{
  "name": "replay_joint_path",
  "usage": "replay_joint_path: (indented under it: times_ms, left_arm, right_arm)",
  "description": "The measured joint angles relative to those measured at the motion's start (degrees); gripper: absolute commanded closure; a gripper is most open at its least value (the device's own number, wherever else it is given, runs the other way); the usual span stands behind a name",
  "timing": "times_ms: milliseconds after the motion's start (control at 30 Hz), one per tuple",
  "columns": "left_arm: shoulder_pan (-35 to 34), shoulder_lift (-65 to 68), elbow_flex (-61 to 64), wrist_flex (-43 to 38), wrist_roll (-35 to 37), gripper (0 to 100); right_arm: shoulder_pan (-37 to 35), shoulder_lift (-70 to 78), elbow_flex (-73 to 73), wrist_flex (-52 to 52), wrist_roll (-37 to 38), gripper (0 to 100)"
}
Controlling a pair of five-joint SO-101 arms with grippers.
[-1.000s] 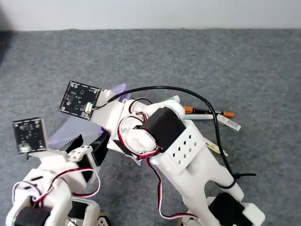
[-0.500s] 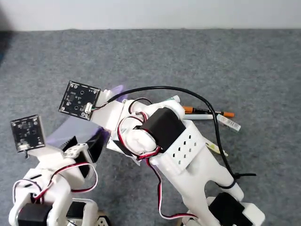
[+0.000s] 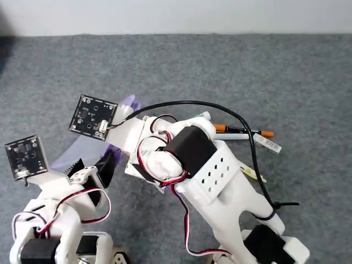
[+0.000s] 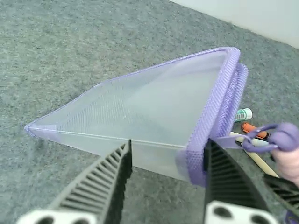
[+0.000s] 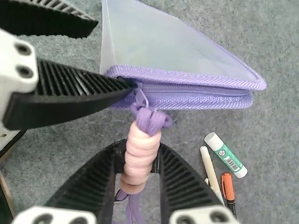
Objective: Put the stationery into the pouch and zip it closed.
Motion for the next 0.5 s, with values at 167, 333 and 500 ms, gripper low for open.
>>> replay_joint_path:
  times_ms: [167, 333, 500]
  left_arm:
    - [0.1, 0.0, -0.1, 0.0, 0.3, 96]
    - [0.0, 0.0, -0.1, -0.1, -0.4, 99]
    - [0.1, 0.0, -0.1, -0.1, -0.4, 99]
  right_arm:
    - [-0.3, 0.0, -1.4, 0.0, 0.0, 99.0]
    - [0.2, 0.0, -2.6, 0.0, 0.0, 99.0]
    - [4.2, 0.0, -2.6, 0.0, 0.0, 99.0]
